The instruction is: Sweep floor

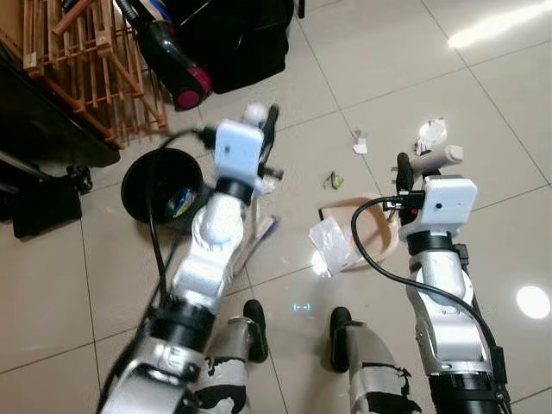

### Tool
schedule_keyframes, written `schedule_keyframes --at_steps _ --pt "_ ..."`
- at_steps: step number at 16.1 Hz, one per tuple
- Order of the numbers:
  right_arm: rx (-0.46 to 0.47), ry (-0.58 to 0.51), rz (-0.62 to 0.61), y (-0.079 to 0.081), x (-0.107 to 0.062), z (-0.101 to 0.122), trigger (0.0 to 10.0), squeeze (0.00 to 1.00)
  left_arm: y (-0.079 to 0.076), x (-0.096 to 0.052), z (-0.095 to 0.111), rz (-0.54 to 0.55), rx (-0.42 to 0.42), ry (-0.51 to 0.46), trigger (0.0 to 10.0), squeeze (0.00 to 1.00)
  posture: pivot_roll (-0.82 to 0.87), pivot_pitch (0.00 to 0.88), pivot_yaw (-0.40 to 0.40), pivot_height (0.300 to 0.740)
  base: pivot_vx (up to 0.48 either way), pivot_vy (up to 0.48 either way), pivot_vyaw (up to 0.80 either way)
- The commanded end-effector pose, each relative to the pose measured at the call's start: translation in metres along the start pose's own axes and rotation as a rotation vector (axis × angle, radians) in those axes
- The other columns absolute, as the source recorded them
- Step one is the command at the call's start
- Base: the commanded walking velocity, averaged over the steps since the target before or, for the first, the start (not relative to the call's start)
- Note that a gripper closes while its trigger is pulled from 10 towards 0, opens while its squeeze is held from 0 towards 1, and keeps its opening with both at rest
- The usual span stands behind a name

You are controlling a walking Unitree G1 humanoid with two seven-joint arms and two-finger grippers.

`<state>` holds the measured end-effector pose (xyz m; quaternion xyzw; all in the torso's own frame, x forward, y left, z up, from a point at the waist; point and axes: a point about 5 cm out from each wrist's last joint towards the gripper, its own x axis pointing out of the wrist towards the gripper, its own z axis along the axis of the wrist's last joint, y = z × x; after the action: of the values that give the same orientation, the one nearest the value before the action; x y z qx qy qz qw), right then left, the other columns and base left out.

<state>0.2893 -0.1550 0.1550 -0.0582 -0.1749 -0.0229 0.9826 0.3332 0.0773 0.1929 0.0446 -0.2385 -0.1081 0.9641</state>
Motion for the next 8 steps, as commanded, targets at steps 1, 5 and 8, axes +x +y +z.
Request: schedule_keyframes --at_steps 1,5,8 --pt "0.095 0.155 0.032 0.014 -0.017 -0.027 10.0 0.0 -0.004 -0.008 -0.006 0.041 -0.029 -0.005 10.0 0.0 0.03 0.405 0.125 0.74 0.0 0.0 0.0" --pt "0.103 0.133 0.044 0.018 -0.02 -0.021 10.0 0.0 -0.014 -0.014 -0.028 0.084 -0.115 0.072 10.0 0.0 -0.01 0.414 0.132 0.74 0.0 0.0 0.0" --pt "0.106 0.127 0.072 0.022 -0.026 -0.018 10.0 0.0 -0.025 0.001 -0.035 0.175 -0.268 0.127 10.0 0.0 -0.02 0.416 0.132 0.74 0.0 0.0 0.0"
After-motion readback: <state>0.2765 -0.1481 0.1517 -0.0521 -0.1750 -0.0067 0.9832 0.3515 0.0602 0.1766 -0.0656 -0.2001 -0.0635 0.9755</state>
